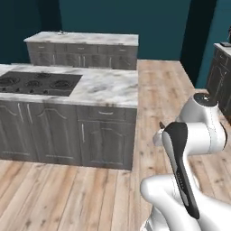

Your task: Retrieve the butter from the fridge and place it on a plate on the dining table. Then retrieve the butter knife by the fridge and place it near the plate.

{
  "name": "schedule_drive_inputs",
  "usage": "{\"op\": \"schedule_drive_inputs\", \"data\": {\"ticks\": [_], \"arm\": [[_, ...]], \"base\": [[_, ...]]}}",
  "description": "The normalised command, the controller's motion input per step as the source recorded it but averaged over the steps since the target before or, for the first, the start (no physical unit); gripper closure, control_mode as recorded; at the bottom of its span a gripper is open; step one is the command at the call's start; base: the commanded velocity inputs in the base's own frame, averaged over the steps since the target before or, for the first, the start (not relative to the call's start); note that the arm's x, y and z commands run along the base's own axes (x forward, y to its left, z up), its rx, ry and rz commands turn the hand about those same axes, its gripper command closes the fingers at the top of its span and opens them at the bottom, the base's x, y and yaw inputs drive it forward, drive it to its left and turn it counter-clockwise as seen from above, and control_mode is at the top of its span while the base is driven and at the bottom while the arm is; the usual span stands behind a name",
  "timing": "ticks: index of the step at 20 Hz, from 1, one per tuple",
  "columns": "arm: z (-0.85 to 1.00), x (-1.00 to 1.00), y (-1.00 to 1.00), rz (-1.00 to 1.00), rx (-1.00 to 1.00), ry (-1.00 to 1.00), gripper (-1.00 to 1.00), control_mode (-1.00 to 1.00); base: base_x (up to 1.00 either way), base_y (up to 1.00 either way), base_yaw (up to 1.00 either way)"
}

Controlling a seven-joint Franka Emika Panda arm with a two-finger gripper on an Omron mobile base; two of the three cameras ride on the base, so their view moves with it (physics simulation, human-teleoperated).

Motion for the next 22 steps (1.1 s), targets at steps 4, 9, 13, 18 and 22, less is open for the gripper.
{"op": "schedule_drive_inputs", "data": {"ticks": [4,9,13,18,22], "arm": [[0.00,0.00,0.00,0.00,0.00,0.00,1.00,1.00],[0.00,0.00,0.00,0.00,0.00,0.00,1.00,1.00],[0.00,0.00,0.00,0.00,0.00,0.00,1.00,1.00],[0.00,0.00,0.00,0.00,0.00,0.00,1.00,1.00],[0.00,0.00,0.00,0.00,0.00,0.00,1.00,1.00]], "base": [[-0.01,-0.86,-0.64],[0.65,-0.49,-0.37],[1.00,-0.32,-0.17],[1.00,-0.12,-0.01],[1.00,-0.16,0.00]]}}
